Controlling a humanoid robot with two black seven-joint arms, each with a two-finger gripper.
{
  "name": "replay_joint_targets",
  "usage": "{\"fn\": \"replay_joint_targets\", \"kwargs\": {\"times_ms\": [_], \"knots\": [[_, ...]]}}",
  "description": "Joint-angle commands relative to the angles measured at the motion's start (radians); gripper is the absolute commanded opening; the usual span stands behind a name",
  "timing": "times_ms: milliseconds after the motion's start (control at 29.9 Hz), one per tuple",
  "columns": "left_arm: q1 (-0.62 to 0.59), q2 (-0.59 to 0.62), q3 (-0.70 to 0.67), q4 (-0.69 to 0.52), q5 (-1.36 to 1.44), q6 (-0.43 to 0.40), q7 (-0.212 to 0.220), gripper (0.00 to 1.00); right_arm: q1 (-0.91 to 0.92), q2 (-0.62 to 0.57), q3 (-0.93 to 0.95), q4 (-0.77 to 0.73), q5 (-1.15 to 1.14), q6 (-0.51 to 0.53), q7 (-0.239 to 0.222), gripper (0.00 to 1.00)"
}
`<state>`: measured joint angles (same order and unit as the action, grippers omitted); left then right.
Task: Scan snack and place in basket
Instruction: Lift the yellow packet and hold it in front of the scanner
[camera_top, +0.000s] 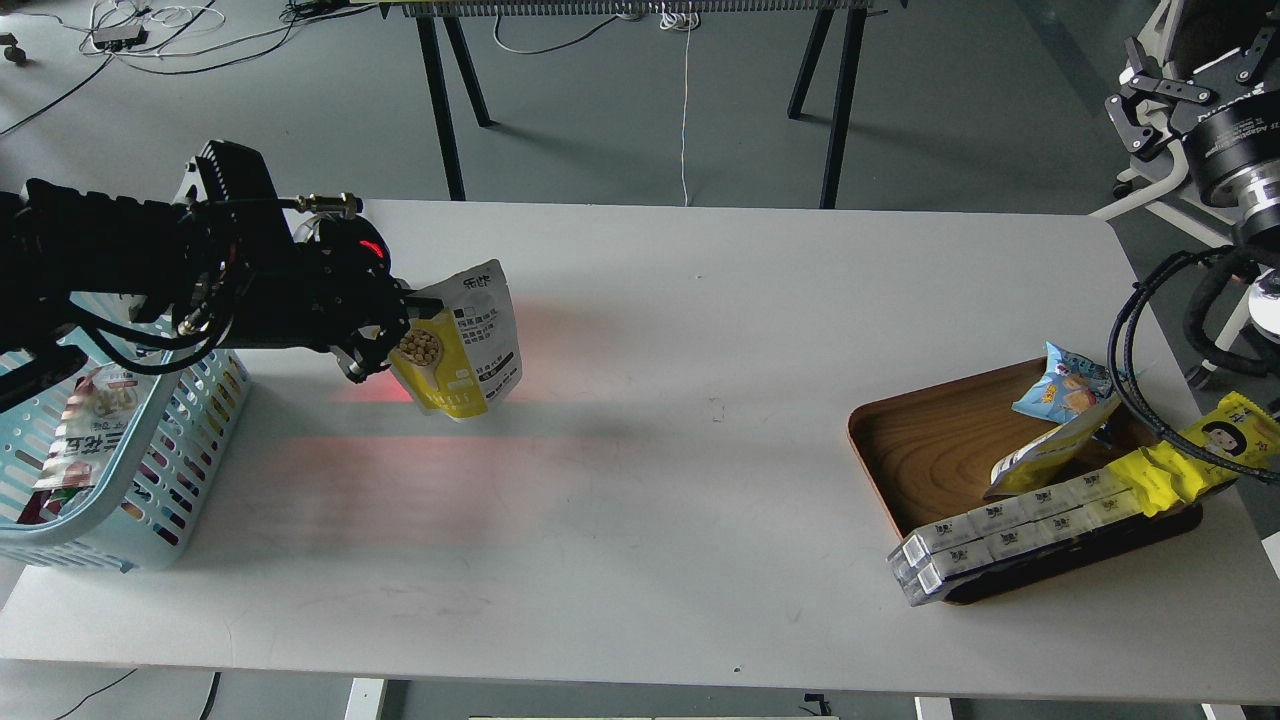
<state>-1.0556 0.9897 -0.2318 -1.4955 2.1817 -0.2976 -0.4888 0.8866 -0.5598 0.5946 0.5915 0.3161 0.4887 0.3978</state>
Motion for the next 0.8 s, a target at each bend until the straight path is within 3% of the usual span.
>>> {"fn": "replay_joint_targets", "kwargs": {"times_ms": [0,769], "knots": [[0.000,-0.011,0.002,0.000,0.000,0.000,0.000,0.00,0.000,-0.009,0.001,0.001,0.000,0.000,0.001,0.99],[-0.069,-0.034,-0.001,0.000,0.000,-0.015,0.000,0.00,-0.003,-0.014,0.013,0.001,0.000,0.000,0.001,0.99]]}}
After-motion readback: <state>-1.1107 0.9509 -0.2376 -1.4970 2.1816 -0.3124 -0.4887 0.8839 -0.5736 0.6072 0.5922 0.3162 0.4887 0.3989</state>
